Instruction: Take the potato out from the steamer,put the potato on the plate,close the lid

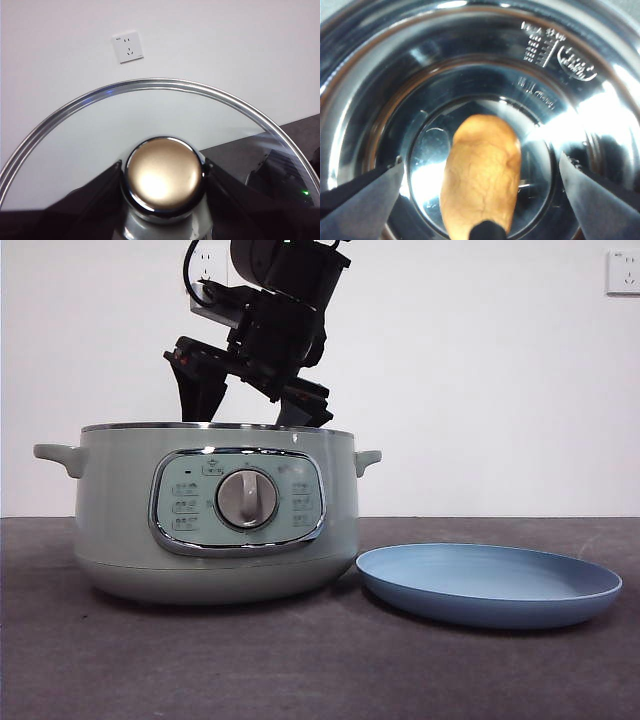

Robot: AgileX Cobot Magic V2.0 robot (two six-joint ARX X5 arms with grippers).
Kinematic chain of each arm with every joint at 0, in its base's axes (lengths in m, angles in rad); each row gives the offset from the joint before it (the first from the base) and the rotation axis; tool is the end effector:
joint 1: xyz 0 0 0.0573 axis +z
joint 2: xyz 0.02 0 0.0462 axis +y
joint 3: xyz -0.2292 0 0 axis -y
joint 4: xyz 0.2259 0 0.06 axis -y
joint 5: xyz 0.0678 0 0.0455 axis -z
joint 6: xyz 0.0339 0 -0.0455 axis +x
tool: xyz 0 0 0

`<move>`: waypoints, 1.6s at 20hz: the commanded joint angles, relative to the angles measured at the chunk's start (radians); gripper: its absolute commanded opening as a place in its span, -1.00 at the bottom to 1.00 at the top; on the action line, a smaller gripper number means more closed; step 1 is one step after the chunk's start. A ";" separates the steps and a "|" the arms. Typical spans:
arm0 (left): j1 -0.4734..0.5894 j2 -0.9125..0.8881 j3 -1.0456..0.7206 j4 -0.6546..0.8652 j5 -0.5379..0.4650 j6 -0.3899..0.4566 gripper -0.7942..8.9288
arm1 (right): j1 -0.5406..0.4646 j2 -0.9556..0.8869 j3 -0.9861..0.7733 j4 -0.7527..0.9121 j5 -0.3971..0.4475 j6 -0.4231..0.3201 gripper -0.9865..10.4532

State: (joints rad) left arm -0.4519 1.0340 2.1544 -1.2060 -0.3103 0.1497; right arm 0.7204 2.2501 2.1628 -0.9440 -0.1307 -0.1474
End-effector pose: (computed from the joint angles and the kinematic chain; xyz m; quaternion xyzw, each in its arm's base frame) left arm 0.0466 -0.0111 0.5214 0.0904 0.0343 -0.0734 0.9926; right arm 0.3325 0.2978 0.2349 -0.2012 0.4441 0.3929 0.7797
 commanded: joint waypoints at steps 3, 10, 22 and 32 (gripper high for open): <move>0.002 -0.009 0.012 0.034 0.000 0.009 -0.85 | 0.003 0.071 0.002 -0.026 0.000 -0.007 0.16; 0.002 -0.002 0.012 0.030 0.000 0.009 -0.85 | 0.006 0.072 0.002 -0.019 0.007 -0.033 -0.84; 0.002 0.198 0.012 0.083 0.006 0.018 -0.85 | 0.000 -0.430 0.007 -0.066 0.068 -0.069 -0.84; 0.002 0.296 0.012 0.230 0.339 0.019 -0.85 | -0.043 -0.762 0.007 -0.311 0.190 -0.053 -0.84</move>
State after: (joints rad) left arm -0.4507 1.3388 2.1540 -1.0328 0.0036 0.1574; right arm 0.6819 1.4849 2.1708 -1.2411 0.0563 -0.2089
